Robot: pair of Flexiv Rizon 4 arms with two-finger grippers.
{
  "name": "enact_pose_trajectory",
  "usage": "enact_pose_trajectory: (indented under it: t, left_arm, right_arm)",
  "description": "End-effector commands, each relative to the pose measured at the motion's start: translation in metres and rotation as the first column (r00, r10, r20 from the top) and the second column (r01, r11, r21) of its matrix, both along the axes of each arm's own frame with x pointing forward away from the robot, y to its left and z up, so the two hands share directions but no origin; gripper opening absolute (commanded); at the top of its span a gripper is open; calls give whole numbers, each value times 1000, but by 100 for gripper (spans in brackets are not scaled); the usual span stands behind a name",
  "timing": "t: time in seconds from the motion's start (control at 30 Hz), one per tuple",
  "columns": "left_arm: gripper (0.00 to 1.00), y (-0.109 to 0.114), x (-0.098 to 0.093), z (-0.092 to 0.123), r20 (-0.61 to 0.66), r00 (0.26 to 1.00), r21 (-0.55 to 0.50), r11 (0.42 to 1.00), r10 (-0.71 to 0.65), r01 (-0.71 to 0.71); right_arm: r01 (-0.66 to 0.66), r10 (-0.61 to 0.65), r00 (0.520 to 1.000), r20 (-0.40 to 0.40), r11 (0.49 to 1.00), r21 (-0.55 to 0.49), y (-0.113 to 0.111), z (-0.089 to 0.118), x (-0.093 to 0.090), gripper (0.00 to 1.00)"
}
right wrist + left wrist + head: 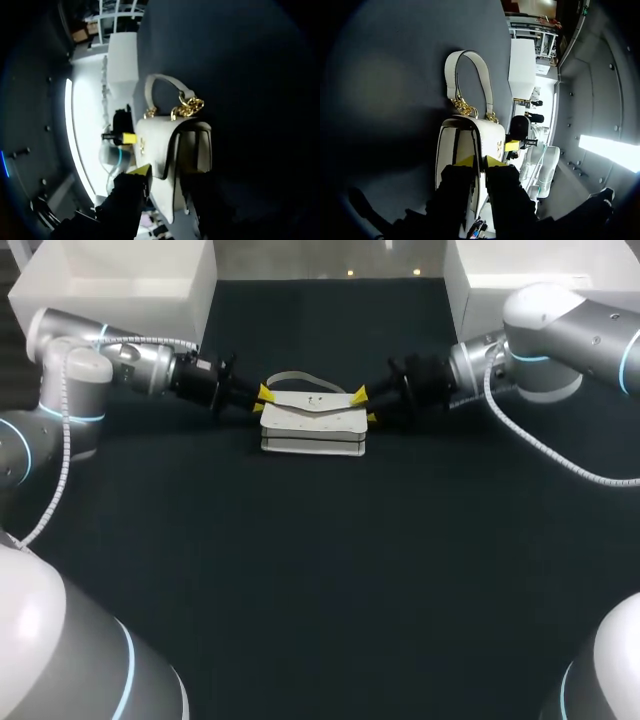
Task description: Pick up the bag, open it, inspect its contents, close it, and place it on the opposite side
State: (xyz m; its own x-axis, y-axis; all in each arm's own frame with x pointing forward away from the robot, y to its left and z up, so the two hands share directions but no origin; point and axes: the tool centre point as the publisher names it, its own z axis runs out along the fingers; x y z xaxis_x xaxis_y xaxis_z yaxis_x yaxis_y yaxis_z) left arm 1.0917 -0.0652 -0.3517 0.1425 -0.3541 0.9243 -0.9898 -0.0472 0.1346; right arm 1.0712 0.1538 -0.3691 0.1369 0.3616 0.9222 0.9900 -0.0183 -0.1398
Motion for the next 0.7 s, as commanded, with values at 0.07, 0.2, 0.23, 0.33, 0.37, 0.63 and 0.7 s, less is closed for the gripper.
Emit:
enact_pose_trajectory:
  t: [0.07,0.2,0.23,0.33,0.37,0.63,0.7]
  left_arm:
    - [0,-1,0,-4,5,1000,-12,1000,-8,8]
    - [0,-2,-3,-6,12,1000,-11,1000,-8,8]
    - [0,-1,-4,-6,17,1000,-9,1000,-5,5]
    - [39,0,-6,-5,32,999,-9,1000,3,-3]
    - [39,1,-6,-4,34,999,-13,1000,3,-3]
    - [0,-1,-7,-7,46,999,-12,1000,13,-13]
    - [0,-2,-7,-9,44,999,-10,1000,13,-13]
  right_arm:
    - [12,-12,1000,-2,999,32,0,-4,0,0]
    - [29,-29,1000,-8,999,36,0,-5,0,0]
    - [37,-37,999,-11,999,35,0,-5,0,0]
    - [77,-76,997,-18,996,48,-2,-6,-1,22]
    - [87,-86,996,-20,995,50,-3,-6,0,33]
    - [120,-119,993,-18,991,60,-3,-3,2,24]
    - [123,-122,992,-21,991,62,-2,-5,2,0]
